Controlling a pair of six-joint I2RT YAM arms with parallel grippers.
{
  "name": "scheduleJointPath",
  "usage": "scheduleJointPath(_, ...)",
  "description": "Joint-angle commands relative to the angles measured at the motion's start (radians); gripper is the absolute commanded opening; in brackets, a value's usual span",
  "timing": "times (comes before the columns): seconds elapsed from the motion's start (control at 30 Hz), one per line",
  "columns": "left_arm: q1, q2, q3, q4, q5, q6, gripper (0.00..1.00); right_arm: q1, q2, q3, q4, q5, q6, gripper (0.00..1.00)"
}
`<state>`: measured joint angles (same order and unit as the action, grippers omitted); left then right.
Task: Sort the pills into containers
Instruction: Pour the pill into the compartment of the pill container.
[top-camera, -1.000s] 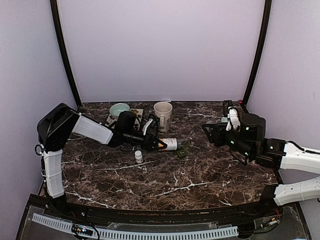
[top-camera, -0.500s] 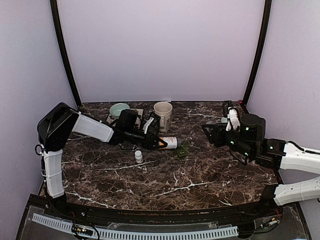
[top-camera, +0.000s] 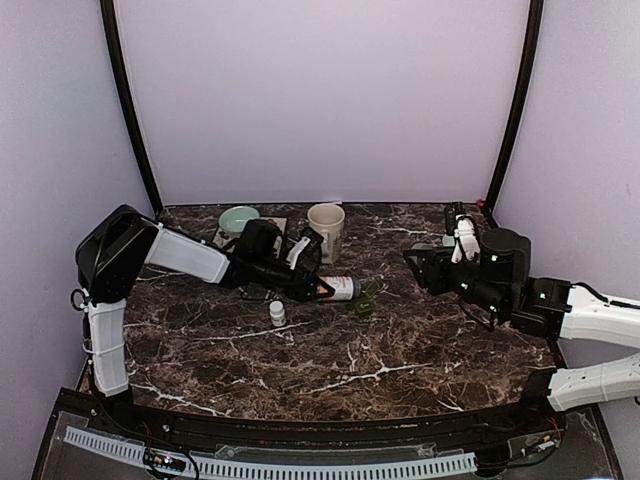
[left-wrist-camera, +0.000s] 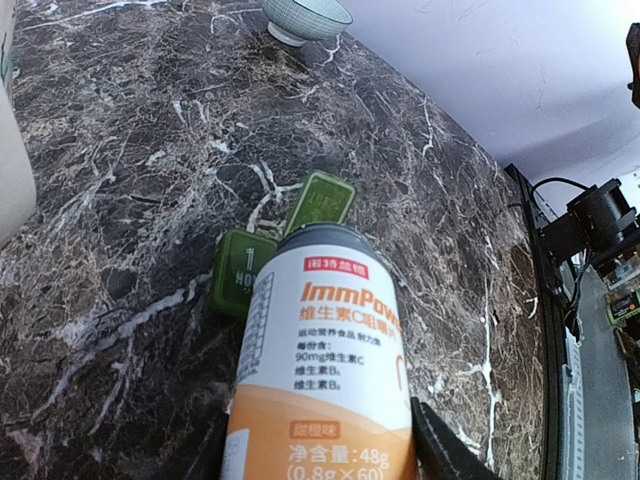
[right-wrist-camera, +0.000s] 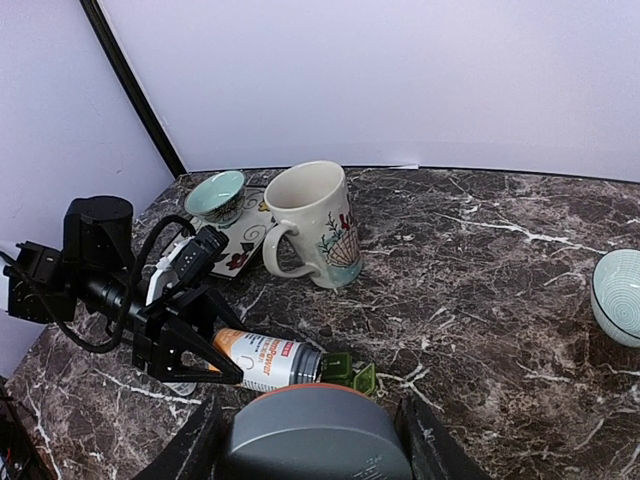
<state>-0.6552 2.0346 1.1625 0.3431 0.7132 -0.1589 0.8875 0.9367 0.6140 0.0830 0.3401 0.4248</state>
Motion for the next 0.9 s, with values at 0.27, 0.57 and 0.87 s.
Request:
scheduleJointPath(0.27, -0.025, -0.001, 0.06, -0.067, -0.035, 0.055, 0.0, -0.009, -0.022, -0.019, 0.047, 0.001, 0.011, 0.14)
scheduleJointPath(0.57, -0.036, -0.011, 0.069, -0.099, -0.055, 0.072, 0.0, -0.009, -0.029, -0.023, 0.047, -0.001, 0.012, 0.14)
scheduleJointPath(0.87, -0.044, -0.032, 0.076, -0.144, -0.098, 0.092, 0.0, -0.01, -0.026, -0.019, 0.047, -0.008, 0.012, 0.13)
